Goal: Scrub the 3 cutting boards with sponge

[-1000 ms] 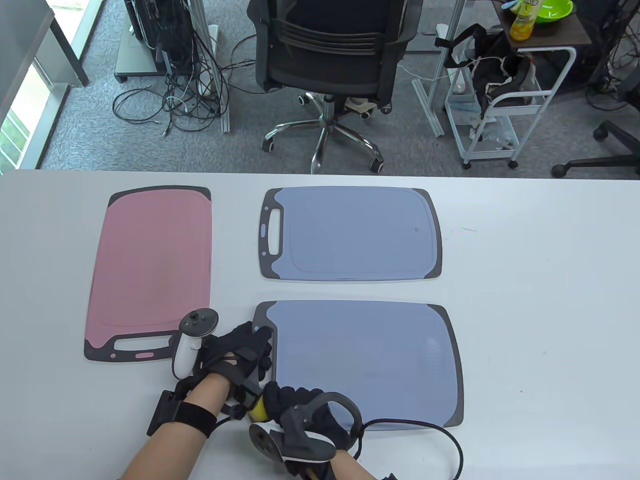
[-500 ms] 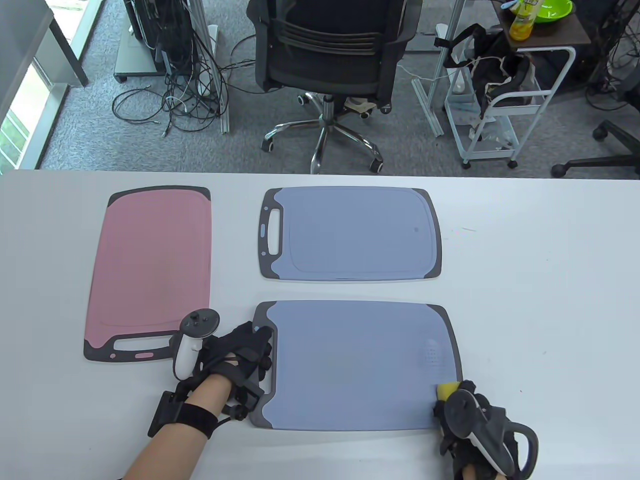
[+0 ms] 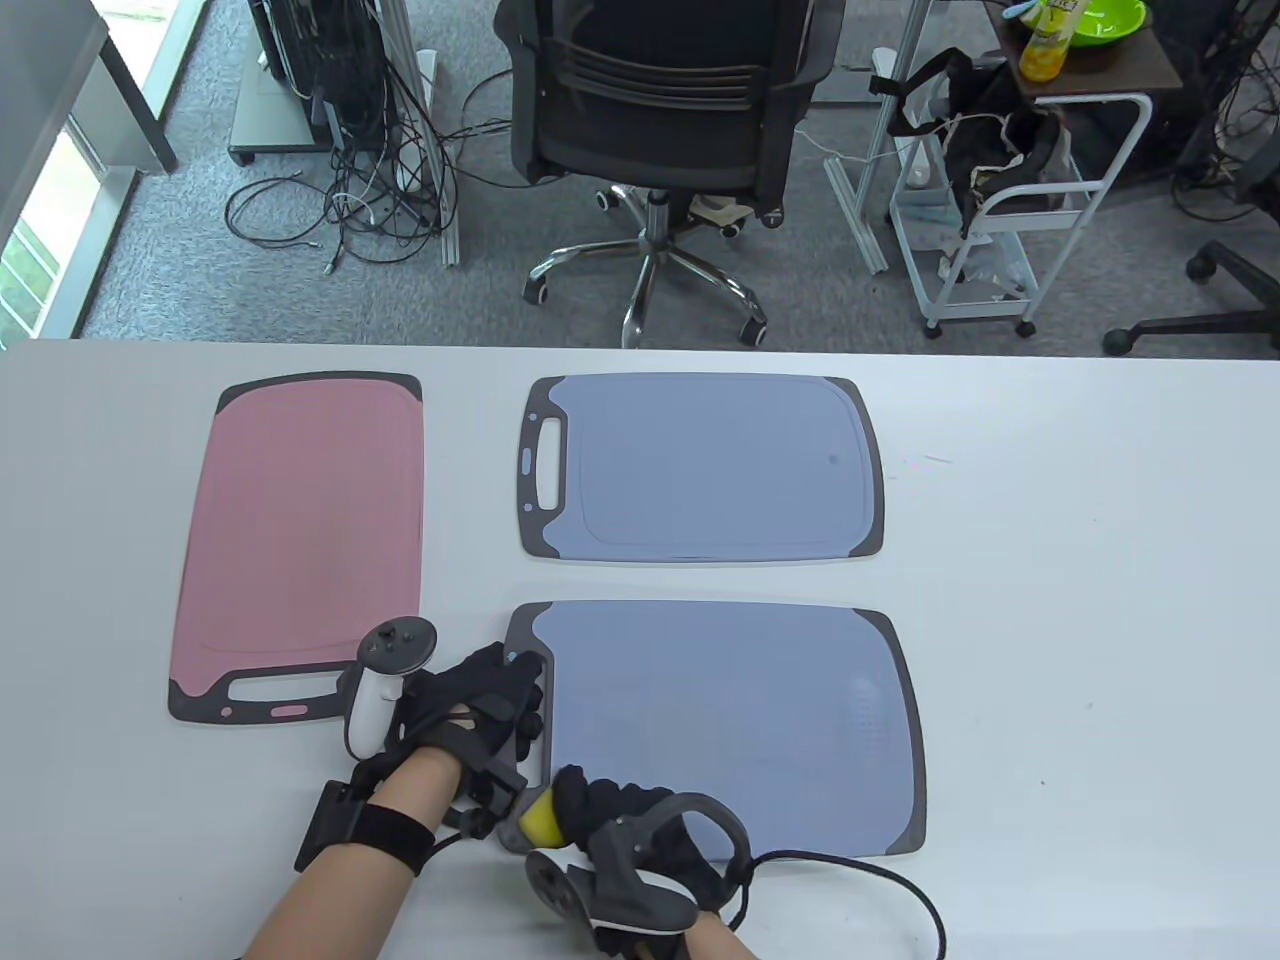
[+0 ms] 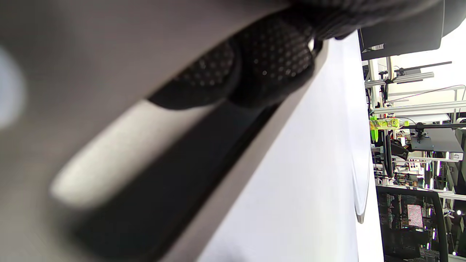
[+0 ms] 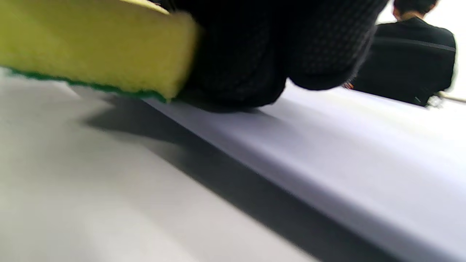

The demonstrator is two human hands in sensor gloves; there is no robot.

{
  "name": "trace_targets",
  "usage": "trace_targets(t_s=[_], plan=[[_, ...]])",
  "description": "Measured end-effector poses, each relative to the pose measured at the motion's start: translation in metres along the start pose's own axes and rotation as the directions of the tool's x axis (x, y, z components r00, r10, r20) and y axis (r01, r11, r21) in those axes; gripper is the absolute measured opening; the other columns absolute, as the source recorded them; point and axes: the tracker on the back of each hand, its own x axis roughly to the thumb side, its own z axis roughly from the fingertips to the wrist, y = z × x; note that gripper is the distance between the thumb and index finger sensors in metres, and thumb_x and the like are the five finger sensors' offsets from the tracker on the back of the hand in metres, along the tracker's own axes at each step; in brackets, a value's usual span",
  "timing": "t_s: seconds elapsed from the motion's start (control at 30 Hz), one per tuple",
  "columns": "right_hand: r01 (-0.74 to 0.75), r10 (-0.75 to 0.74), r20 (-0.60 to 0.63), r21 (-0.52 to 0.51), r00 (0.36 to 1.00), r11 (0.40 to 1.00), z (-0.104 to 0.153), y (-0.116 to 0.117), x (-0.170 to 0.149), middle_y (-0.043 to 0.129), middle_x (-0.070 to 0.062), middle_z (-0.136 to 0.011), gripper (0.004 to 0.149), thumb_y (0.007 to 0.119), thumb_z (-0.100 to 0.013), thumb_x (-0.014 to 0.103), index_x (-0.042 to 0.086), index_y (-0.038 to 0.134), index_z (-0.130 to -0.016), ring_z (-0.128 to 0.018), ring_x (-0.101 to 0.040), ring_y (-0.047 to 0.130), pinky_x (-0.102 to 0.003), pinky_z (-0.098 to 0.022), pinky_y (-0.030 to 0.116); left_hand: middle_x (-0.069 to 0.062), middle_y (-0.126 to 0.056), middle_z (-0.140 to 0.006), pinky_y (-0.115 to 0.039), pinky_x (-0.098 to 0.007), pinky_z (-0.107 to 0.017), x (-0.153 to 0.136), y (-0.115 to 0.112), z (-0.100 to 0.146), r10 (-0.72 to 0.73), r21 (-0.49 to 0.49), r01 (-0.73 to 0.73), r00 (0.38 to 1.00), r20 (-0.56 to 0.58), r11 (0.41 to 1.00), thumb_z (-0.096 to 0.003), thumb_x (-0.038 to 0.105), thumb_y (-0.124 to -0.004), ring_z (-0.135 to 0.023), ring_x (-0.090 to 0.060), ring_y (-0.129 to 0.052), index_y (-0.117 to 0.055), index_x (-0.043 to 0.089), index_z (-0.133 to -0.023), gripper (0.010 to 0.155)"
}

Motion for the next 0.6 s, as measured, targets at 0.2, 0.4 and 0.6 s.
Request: trace_targets(t_s=[0.2,0.4,0.6], plan=[[0.039,-0.026,-0.245,0.052,0.969,0.998,0.059,0.024,-0.108,0.086,-0.004,-0.068,0.079,0.069,-0.044,0.064,0.011,0.062,-0.101,-0.045,-0.017,0.095,-0.04,-0.04,0.084,0.009,-0.093,-0.071,-0.102,-0.023,-0.031,0.0,0.0,0.0,0.007,0.0,-0.007,1.0,-0.002,1.0,-0.057,0.056,-0.073,-0.041,0.001,-0.108,-0.07,0.019,-0.097,0.054],[0.104,-0.038,-0.555,0.088,0.831,0.991,0.125,0.045,-0.216,0.087,-0.007,-0.071,0.078,0.07,-0.045,0.061,0.008,0.065,-0.101,-0.047,-0.02,0.095,-0.043,-0.041,0.083,0.009,-0.093,-0.067,-0.102,-0.023,-0.031,0.0,0.001,0.0,0.028,-0.018,-0.028,1.0,-0.01,0.999,-0.0567,0.057,-0.073,-0.04,0.001,-0.107,-0.071,0.02,-0.096,0.054],[0.146,-0.076,-0.696,0.042,0.714,0.988,0.154,0.057,-0.261,0.086,-0.009,-0.075,0.077,0.074,-0.045,0.059,0.009,0.064,-0.102,-0.052,-0.023,0.093,-0.046,-0.046,0.08,0.01,-0.094,-0.063,-0.101,-0.025,-0.03,-0.005,0.009,-0.001,0.13,-0.074,-0.135,0.989,-0.066,0.988,-0.0533,0.06,-0.075,-0.037,0.0,-0.107,-0.07,0.021,-0.099,0.06]])
